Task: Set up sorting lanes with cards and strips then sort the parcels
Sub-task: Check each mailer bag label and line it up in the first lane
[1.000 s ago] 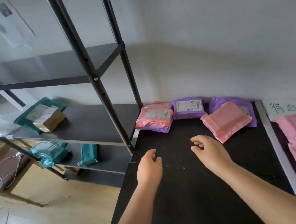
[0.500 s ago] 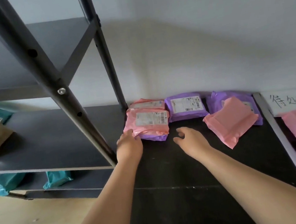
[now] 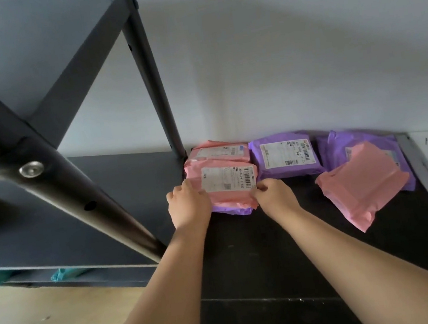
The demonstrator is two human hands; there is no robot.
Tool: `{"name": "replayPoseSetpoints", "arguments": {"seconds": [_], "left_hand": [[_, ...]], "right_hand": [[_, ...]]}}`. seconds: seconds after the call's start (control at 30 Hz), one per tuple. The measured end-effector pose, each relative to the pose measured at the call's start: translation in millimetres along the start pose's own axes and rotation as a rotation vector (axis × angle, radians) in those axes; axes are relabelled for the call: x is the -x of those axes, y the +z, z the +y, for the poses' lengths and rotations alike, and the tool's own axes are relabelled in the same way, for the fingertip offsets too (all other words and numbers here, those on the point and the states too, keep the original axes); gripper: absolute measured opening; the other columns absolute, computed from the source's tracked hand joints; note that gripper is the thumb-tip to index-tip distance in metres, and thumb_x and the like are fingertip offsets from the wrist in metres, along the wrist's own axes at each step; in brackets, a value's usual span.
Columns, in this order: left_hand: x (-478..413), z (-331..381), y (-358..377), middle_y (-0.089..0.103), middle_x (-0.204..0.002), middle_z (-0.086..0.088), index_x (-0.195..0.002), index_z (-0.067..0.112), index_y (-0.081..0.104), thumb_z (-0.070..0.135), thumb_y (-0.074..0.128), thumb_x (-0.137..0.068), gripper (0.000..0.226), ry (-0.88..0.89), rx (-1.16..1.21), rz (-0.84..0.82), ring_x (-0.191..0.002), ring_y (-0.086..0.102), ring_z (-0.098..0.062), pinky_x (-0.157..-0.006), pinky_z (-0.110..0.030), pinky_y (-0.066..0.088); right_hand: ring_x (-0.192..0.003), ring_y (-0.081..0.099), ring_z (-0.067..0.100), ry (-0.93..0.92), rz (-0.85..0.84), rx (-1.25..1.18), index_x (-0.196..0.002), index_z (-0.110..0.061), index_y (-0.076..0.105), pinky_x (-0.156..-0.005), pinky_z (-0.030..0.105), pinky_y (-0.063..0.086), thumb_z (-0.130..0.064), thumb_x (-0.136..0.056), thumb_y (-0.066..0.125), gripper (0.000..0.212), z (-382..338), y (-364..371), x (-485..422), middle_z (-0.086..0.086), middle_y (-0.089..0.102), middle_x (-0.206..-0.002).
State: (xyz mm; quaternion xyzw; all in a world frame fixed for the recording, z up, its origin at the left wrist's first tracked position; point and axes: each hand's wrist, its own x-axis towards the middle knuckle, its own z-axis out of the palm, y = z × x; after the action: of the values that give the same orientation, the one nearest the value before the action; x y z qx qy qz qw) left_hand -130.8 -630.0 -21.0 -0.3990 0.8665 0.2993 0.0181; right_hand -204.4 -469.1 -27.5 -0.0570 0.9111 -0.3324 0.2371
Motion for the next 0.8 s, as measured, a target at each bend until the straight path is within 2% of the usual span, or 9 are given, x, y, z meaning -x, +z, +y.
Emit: {"name": "replayPoseSetpoints", "arguments": {"seconds": [0.17, 0.3, 0.4, 0.5, 0.6, 0.67, 0.8], "left_hand": [[10, -3, -4, 0.056, -0.127, -0.011, -0.135, 0.012, 0.054, 0.02, 0.045, -0.099, 0.038, -0.02, 0.083, 0.049, -0.121, 0.045, -0.03, -0.098, -0.037, 0.039], [38, 1, -11, 0.056, -0.124, -0.008, -0.131, 0.014, 0.057, 0.022, 0.051, -0.097, 0.036, -0.052, 0.21, 0.102, -0.116, 0.05, -0.027, -0.097, -0.04, 0.047], [70, 12, -20, 0.054, -0.122, -0.002, -0.127, 0.018, 0.058, 0.023, 0.056, -0.095, 0.032, -0.046, 0.308, 0.157, -0.11, 0.055, -0.024, -0.09, -0.04, 0.052], [107, 28, -30, 0.059, -0.114, 0.002, -0.118, 0.02, 0.062, 0.019, 0.06, -0.092, 0.026, 0.015, 0.39, 0.228, -0.097, 0.062, -0.019, -0.082, -0.039, 0.056], [144, 43, -39, 0.058, -0.11, 0.007, -0.108, 0.028, 0.06, 0.023, 0.063, -0.092, 0.017, 0.061, 0.467, 0.262, -0.091, 0.06, -0.011, -0.073, -0.029, 0.051], [172, 54, -46, 0.056, -0.111, 0.01, -0.104, 0.033, 0.056, 0.027, 0.064, -0.092, 0.015, 0.089, 0.503, 0.262, -0.085, 0.058, -0.004, -0.066, -0.023, 0.045], [225, 69, -56, 0.06, -0.111, 0.01, -0.109, 0.028, 0.061, 0.036, 0.065, -0.093, 0.018, 0.127, 0.557, 0.263, -0.083, 0.057, 0.002, -0.057, -0.017, 0.037]], "right_hand": [[-0.071, 0.05, 0.001, -0.024, 0.06, -0.026, -0.119, -0.015, 0.066, -0.055, 0.018, 0.035, -0.029, -0.099, 0.057, 0.025, 3, -2, 8, -0.005, 0.064, -0.102], [-0.071, 0.051, -0.002, -0.037, 0.13, -0.086, -0.116, -0.018, 0.065, -0.055, 0.017, 0.035, -0.03, -0.097, 0.06, 0.023, 5, -15, 29, -0.01, 0.061, -0.097], [-0.075, 0.056, 0.0, -0.069, 0.227, -0.172, -0.11, -0.017, 0.068, -0.059, 0.018, 0.043, -0.027, -0.097, 0.062, 0.017, 9, -34, 54, -0.004, 0.068, -0.101], [-0.086, 0.066, 0.009, -0.086, 0.359, -0.372, -0.101, -0.02, 0.066, -0.071, 0.029, 0.058, -0.021, -0.095, 0.065, 0.006, 15, -54, 90, -0.001, 0.071, -0.104], [-0.083, 0.066, 0.003, -0.127, 0.471, -0.439, -0.095, -0.025, 0.065, -0.06, 0.015, 0.053, -0.02, -0.094, 0.068, 0.006, 26, -75, 127, -0.006, 0.07, -0.1], [-0.083, 0.067, 0.003, -0.145, 0.519, -0.481, -0.098, -0.022, 0.068, -0.054, 0.011, 0.051, -0.021, -0.094, 0.068, 0.004, 34, -94, 153, -0.007, 0.07, -0.099], [-0.077, 0.065, -0.004, -0.201, 0.593, -0.498, -0.1, -0.016, 0.071, -0.053, 0.006, 0.048, -0.021, -0.092, 0.069, 0.009, 48, -130, 199, -0.01, 0.07, -0.095]]}}
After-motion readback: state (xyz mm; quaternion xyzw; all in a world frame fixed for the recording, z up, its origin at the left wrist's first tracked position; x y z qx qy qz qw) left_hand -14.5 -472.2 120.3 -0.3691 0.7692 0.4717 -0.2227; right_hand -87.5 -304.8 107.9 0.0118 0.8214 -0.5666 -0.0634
